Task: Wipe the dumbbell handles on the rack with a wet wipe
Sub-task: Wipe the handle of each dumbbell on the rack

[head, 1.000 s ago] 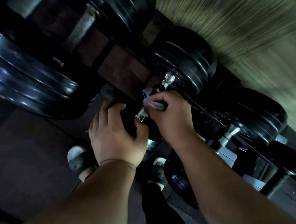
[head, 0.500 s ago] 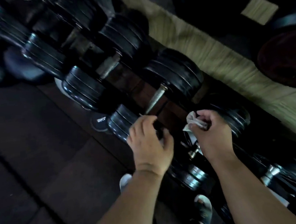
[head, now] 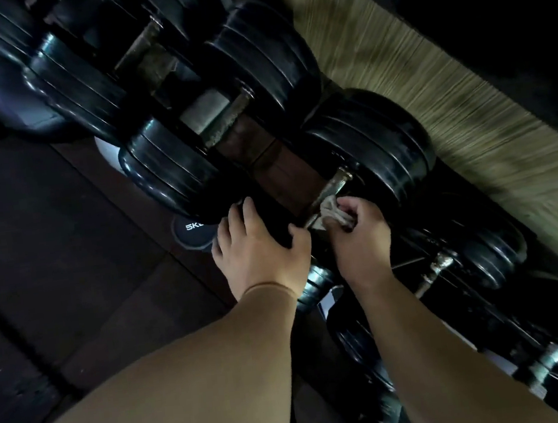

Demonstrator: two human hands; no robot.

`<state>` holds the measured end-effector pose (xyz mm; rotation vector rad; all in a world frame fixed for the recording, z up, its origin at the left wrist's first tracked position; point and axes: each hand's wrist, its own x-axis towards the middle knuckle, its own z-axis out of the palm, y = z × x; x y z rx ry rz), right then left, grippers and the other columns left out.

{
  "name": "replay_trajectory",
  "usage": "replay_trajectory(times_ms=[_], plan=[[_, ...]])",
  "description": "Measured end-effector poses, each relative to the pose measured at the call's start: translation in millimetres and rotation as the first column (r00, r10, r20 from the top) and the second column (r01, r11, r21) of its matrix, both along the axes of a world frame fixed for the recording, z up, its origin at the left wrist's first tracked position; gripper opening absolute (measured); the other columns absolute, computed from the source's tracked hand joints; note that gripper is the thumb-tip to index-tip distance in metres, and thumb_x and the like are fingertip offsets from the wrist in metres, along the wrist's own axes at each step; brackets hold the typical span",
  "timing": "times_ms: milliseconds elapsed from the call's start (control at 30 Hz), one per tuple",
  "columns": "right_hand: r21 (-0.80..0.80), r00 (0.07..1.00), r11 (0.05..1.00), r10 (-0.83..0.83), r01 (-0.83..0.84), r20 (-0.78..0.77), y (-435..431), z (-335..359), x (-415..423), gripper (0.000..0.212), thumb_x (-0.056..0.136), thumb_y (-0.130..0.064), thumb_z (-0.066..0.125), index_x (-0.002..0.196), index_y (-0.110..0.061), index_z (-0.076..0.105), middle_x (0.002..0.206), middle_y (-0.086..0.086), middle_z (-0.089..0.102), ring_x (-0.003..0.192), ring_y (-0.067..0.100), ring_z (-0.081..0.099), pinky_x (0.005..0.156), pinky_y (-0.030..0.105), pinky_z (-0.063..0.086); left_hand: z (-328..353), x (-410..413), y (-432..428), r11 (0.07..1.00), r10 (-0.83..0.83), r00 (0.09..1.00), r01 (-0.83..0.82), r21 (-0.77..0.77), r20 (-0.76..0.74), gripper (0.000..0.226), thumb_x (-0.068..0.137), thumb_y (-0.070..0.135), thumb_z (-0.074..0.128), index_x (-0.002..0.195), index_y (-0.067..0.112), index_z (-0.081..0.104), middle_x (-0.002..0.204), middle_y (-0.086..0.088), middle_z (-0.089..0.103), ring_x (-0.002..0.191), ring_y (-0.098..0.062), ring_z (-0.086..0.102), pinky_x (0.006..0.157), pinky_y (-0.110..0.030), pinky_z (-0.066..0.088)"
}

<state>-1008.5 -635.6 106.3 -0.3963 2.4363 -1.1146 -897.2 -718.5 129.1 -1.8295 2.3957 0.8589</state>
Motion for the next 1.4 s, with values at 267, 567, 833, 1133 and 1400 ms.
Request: replay_trajectory(times_ms=[267, 567, 833, 1133, 1400], plan=[[-0.112, 0.951, 0.948, -0.305, 0.299, -0.046, -27, -27, -13, 0.023, 0.088, -0.020, 0.074, 0.111, -0.020, 0.070, 0.115, 0.000, 0.066, 0.097, 0.006, 0.064, 0.079, 0.017, 0.053, -4, 1, 1, 0.999, -0.018, 1.000, 0.018, -0.028, 0.000, 0.090, 0.082, 0.064, 0.041, 0.161, 0.022, 0.028, 0.168, -0.003, 0.030, 0.156, -0.026, 0.022, 0.128, -0.050, 0.018], [-0.052, 0.905, 0.987, 0.115, -0.149, -0.409, -10, -32, -24, 0.022, 0.085, -0.003, 0.075, 0.106, -0.005, 0.076, 0.108, 0.011, 0.067, 0.091, 0.007, 0.064, 0.081, -0.004, 0.040, -3, 0, 1, 0.998, 0.003, 1.000, -0.003, -0.067, -0.008, 0.090, 0.079, 0.063, 0.037, 0.158, 0.021, 0.034, 0.166, -0.003, 0.035, 0.154, -0.028, 0.027, 0.126, -0.051, 0.021], [-0.046, 0.836, 0.876, 0.442, -0.481, -0.325, 5, -54, -12, 0.033, 0.093, -0.018, 0.063, 0.126, -0.018, 0.063, 0.122, 0.005, 0.057, 0.102, 0.022, 0.070, 0.081, 0.042, 0.061, -4, -3, 3, 0.995, 0.025, 0.999, -0.027, -0.100, -0.020, 0.088, 0.080, 0.059, 0.043, 0.156, 0.017, 0.039, 0.161, -0.006, 0.042, 0.149, -0.031, 0.034, 0.121, -0.056, 0.030], [-0.008, 0.822, 0.874, 0.454, -0.486, -0.345, -6, -41, -21, 0.028, 0.091, -0.015, 0.068, 0.118, -0.008, 0.071, 0.115, 0.004, 0.059, 0.099, 0.013, 0.069, 0.083, 0.030, 0.060, -5, -1, 3, 0.994, 0.023, 1.000, -0.025, -0.107, -0.022, 0.090, 0.080, 0.062, 0.040, 0.158, 0.017, 0.037, 0.163, -0.006, 0.040, 0.151, -0.030, 0.031, 0.124, -0.052, 0.027], [0.015, 0.783, 0.848, 0.497, -0.530, -0.375, -7, -42, -16, 0.030, 0.088, -0.013, 0.073, 0.117, -0.007, 0.070, 0.111, 0.007, 0.058, 0.091, 0.017, 0.067, 0.076, 0.035, 0.061, -6, 0, 3, 0.994, 0.021, 0.999, -0.024, -0.110, -0.032, 0.087, 0.083, 0.061, 0.041, 0.158, 0.018, 0.036, 0.163, -0.006, 0.040, 0.151, -0.030, 0.030, 0.124, -0.051, 0.025]])
